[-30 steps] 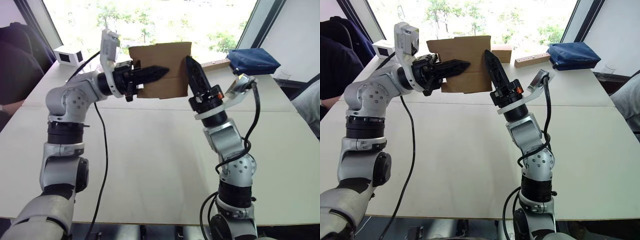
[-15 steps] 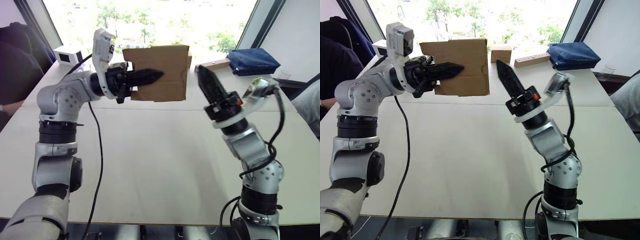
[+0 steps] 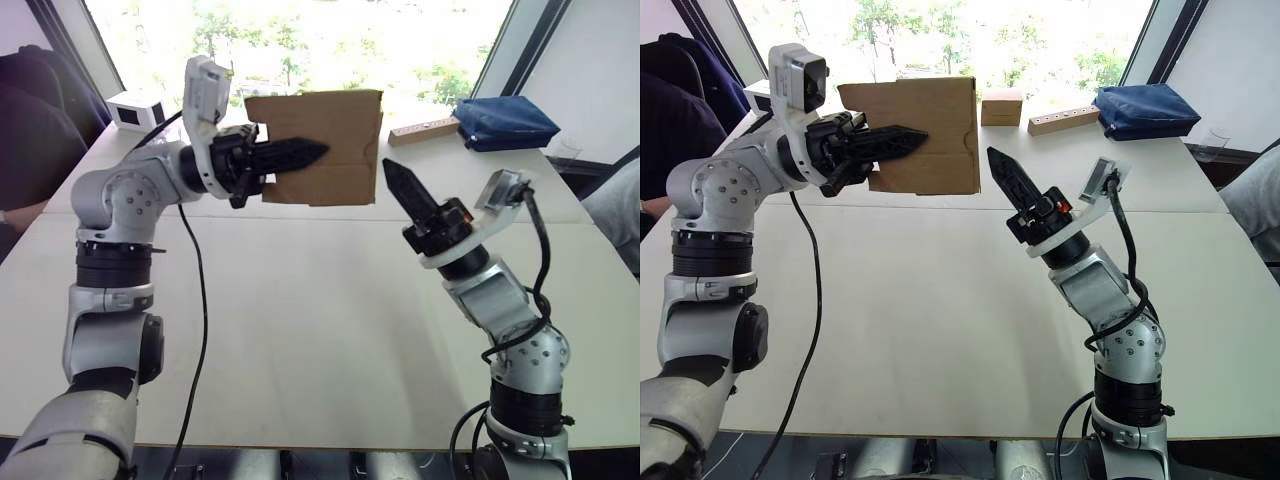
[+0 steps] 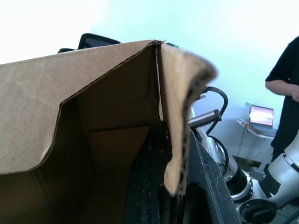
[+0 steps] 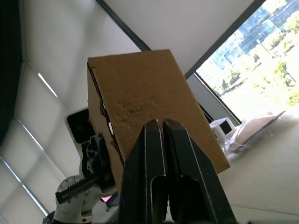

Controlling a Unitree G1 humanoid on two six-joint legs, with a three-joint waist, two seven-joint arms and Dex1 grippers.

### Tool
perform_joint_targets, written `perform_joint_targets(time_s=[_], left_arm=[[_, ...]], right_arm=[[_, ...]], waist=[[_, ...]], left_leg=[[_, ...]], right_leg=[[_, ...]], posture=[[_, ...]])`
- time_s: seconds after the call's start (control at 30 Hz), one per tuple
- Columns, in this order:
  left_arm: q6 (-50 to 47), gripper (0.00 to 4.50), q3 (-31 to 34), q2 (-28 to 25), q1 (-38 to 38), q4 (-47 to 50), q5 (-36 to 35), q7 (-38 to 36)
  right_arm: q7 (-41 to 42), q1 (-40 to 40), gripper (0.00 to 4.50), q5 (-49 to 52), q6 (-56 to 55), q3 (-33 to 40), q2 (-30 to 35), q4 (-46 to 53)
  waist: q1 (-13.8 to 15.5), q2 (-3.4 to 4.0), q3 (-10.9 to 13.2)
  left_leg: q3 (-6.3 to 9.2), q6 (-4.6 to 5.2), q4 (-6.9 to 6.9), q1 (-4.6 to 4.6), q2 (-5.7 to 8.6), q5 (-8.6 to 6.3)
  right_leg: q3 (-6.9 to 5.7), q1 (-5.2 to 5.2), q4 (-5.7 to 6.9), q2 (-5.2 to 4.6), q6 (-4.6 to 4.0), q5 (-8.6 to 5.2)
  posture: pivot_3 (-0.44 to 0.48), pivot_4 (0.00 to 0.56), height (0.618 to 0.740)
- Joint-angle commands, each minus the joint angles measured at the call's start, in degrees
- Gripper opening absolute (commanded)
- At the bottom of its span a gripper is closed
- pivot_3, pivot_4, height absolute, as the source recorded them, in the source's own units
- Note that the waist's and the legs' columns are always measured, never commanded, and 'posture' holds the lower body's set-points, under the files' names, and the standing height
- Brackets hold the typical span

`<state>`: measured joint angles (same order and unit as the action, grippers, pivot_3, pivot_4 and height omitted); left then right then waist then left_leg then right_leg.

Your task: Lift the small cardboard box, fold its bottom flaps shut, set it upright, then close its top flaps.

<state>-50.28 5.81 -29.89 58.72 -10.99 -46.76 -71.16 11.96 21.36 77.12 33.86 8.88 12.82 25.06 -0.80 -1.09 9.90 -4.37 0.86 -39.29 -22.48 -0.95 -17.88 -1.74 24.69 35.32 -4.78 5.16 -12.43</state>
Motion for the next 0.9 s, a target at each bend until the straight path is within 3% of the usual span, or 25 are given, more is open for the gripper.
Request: perform_joint_targets(time_s=[0.03, 0.77, 0.9], left_arm=[[0.12, 0.0, 0.08, -0.66, 0.63, 2.06, -0.67, -1.07], [3.15, 0.0, -4.31, 0.73, 0.55, 2.33, 4.52, -1.52], [4.45, 0.0, -6.21, -1.5, 2.37, 1.67, 7.6, -3.19]], right_arm=[[1.54, 0.9, 0.09, 0.23, 0.4, -0.64, 0.88, 2.98], [4.35, 0.6, 0.09, -4.66, 3.38, -4.11, 3.53, 4.77], [5.16, -3.02, 0.09, -3.65, 4.55, -0.56, 8.2, 5.84]], waist=[[0.03, 0.0, 0.0], [0.04, 0.0, 0.0], [0.27, 0.0, 0.0]], left_leg=[[0.0, 0.0, 0.0, 0.0, 0.0, 0.0], [0.0, 0.0, 0.0, 0.0, 0.01, 0.0], [0.0, 0.0, 0.0, -0.02, 0.01, 0.0]], right_leg=[[0.0, 0.0, 0.0, 0.0, 0.0, 0.0], [0.0, 0.0, -0.01, 0.0, 0.0, 0.0], [-0.01, 0.0, -0.02, 0.0, 0.0, 0.0]], posture=[[0.0, 0.15, 0.74], [0.0, 0.15, 0.74], [0.0, 0.15, 0.74]])
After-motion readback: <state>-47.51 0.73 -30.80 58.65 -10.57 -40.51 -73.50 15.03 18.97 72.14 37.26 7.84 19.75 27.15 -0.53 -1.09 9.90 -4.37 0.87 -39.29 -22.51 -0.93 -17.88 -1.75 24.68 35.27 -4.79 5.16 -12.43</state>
